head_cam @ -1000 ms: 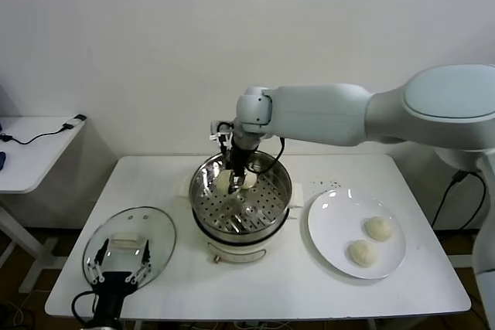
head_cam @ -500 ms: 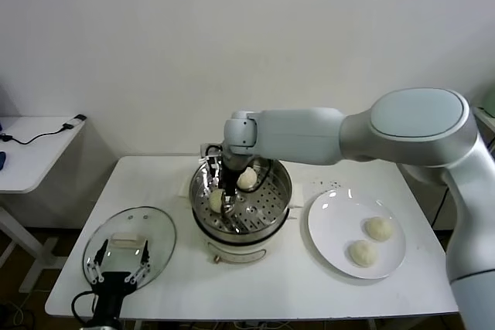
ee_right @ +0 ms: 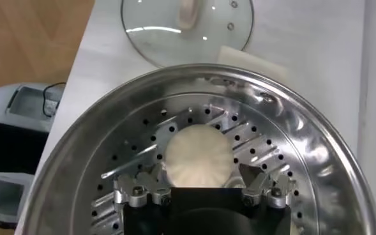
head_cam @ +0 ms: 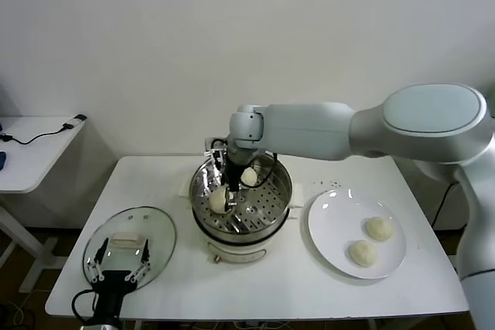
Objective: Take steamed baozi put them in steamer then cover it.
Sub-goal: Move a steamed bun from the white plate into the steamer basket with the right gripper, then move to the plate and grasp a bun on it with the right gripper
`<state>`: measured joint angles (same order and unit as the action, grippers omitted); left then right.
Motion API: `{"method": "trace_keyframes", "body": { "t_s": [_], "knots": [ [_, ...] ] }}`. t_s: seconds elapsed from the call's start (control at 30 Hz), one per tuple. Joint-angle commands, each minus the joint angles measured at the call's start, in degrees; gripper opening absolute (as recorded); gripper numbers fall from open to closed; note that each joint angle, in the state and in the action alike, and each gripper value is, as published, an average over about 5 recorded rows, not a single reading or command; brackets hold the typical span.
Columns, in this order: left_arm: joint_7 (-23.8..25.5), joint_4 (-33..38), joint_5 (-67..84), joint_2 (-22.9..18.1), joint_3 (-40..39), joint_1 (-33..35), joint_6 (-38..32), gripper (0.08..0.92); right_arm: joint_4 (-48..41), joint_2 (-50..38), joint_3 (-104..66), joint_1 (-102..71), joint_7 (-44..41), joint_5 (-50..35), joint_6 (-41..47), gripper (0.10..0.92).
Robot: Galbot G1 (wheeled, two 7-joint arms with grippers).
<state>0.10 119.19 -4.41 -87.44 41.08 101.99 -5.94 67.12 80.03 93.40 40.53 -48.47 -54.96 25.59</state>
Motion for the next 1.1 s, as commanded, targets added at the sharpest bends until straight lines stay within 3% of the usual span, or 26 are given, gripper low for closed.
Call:
{"method": "trace_keyframes", "body": {
  "t_s": [0.03,0.3,0.6,0.83,1.1],
  "knots": [
    [0.0,0.2,-0.1,0.0,-0.1,0.1,0.0,0.823,11.0,-16.8,-1.6,7.6,-3.1,5.7,-1.7,0.823],
    [0.0,0.7,-0.2,0.2,-0.5,0.1,0.4,0.823,21.8,-36.2,1.3,12.4,-6.7,13.2,-3.8,0.823],
    [-0.1,0.7,-0.4,0.2,-0.4,0.0,0.7,0.823,26.7,-52.1,3.4,6.7,-7.5,26.7,-5.5,0.823],
    [0.3,0.4,-0.6,0.0,-0.3,0.7,0.5,0.823,23.1,-55.9,-0.2,-5.1,-7.6,36.9,-7.7,0.823],
    [0.1,0.0,-1.2,-0.4,-0.2,0.7,0.6,0.823,19.7,-54.4,-7.9,-18.4,-6.3,41.8,-8.0,0.823]
  ]
}}
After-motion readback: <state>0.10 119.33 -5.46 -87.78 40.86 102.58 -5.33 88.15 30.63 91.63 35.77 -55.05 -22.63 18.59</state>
